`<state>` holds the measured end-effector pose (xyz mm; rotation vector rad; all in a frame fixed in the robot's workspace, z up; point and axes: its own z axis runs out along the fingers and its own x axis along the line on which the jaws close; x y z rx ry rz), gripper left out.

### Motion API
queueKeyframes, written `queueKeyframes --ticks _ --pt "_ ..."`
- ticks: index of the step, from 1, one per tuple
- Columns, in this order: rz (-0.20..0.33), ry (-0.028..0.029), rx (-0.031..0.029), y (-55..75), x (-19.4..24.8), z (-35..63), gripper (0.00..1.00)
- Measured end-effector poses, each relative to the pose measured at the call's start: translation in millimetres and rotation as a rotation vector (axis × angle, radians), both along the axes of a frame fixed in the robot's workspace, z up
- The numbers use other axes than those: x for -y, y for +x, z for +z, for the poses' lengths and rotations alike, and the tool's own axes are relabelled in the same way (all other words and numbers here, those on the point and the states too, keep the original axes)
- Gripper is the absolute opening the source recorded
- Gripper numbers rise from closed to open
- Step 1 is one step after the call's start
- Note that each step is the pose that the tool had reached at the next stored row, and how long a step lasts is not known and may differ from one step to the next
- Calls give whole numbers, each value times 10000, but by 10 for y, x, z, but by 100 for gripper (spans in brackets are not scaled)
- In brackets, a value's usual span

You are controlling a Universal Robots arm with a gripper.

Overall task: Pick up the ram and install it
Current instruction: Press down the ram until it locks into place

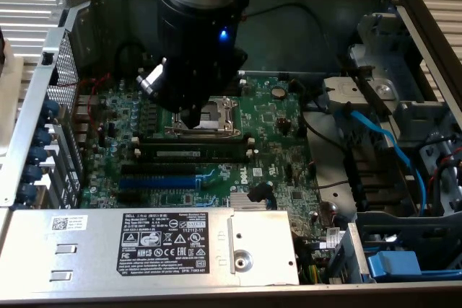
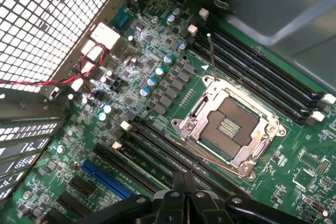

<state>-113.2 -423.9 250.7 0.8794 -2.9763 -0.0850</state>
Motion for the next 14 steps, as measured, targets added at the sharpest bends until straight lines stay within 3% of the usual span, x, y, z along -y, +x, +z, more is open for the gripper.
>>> queueKeyframes --ticks 5,7,12,13,14 --pt "-537 -11 1 1 0 0 10" --pt "-712 -47 2 2 0 0 10" --pt "-1098 -247 8 8 0 1 10" --pt "-1242 -352 11 10 0 3 10" --pt "-1310 -406 14 12 0 3 10"
